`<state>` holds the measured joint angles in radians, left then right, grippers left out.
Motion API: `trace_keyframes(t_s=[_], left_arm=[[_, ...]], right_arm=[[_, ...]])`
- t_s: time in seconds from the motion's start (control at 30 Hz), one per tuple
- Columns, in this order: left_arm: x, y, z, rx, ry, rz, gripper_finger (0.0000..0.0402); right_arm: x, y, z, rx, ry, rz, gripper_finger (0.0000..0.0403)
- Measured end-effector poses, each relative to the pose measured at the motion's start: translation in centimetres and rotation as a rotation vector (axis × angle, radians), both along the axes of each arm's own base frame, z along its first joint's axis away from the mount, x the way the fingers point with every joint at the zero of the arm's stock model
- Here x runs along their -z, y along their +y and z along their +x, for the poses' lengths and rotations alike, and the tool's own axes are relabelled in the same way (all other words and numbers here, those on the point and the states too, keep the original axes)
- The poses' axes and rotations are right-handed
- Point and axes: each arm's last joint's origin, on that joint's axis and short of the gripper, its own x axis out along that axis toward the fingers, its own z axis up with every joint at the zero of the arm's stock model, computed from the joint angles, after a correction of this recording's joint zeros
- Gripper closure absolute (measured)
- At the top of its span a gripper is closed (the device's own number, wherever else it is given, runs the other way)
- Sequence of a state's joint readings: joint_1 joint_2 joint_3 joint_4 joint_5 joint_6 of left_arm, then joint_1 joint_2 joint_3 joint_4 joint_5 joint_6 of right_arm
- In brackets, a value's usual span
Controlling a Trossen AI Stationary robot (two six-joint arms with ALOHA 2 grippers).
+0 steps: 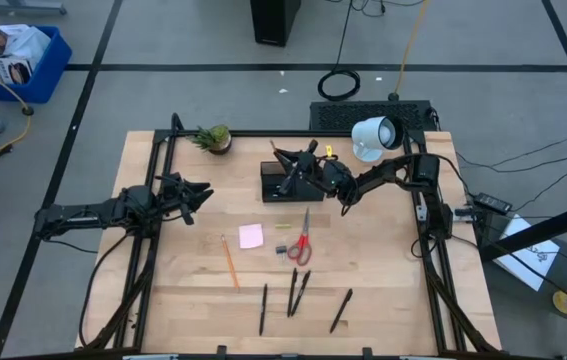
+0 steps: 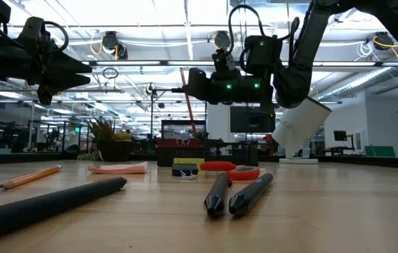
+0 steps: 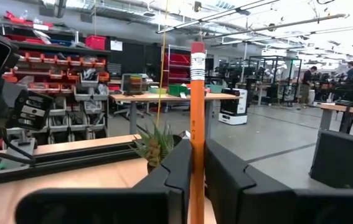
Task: Pick and place office supplies into organizer
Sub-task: Put the top pencil into the mesh organizer, then put the scissor into the mesh organizer
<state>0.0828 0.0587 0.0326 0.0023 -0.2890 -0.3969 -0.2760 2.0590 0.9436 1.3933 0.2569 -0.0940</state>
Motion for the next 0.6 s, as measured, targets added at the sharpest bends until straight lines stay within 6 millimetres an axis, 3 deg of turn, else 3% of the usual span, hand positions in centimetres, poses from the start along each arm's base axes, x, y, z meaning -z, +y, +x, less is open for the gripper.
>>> trace_keyframes(t_s=[0.3, 0.47, 0.6], left_arm=[[0.0, 0.0, 0.0, 0.0, 0.0, 0.0, 0.0254], [0.0, 0.0, 0.0, 0.0, 0.0, 0.0, 0.0254], [0.0, 0.0, 0.0, 0.0, 0.0, 0.0, 0.0254]], right_arm=[[0.0, 0.0, 0.0, -0.001, 0.0, 0.0, 0.0321], [0.1, 0.3, 0.1, -0.014, 0.006, 0.001, 0.032], [0.1, 1.7, 0.5, -0.096, 0.014, -0.017, 0.0324]])
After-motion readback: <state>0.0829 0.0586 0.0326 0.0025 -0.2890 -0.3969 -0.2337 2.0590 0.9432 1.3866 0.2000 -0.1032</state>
